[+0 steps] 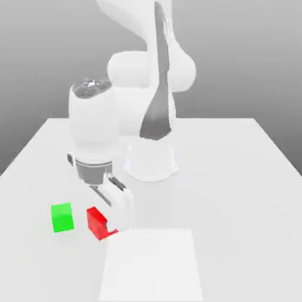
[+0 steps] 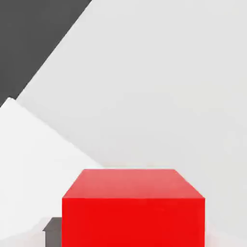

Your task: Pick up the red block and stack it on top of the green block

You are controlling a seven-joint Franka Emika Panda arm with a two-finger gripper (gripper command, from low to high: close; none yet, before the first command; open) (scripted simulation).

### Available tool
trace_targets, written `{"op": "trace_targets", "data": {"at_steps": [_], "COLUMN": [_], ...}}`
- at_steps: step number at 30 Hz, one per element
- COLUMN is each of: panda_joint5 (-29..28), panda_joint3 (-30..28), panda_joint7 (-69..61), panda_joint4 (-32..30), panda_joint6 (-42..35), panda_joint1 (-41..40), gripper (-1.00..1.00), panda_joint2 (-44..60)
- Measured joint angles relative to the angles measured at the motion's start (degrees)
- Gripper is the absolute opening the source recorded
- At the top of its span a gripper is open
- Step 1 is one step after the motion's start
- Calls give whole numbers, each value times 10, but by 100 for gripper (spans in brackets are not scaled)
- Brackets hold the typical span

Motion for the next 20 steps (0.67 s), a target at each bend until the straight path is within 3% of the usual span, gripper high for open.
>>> {"op": "trace_targets", "data": {"at_steps": [7,13,14,20], "panda_joint5": [-41,29,45,54], "panda_joint3": [-90,-92,-86,-84], "panda_joint7": [-146,-207,-219,-225], "panda_joint4": [-47,-46,-46,-45], "panda_joint6": [-21,79,97,106], "panda_joint1": [-83,-73,-75,-76], "gripper": [-100,-100,100,100], "panda_joint2": [-70,34,53,63]}}
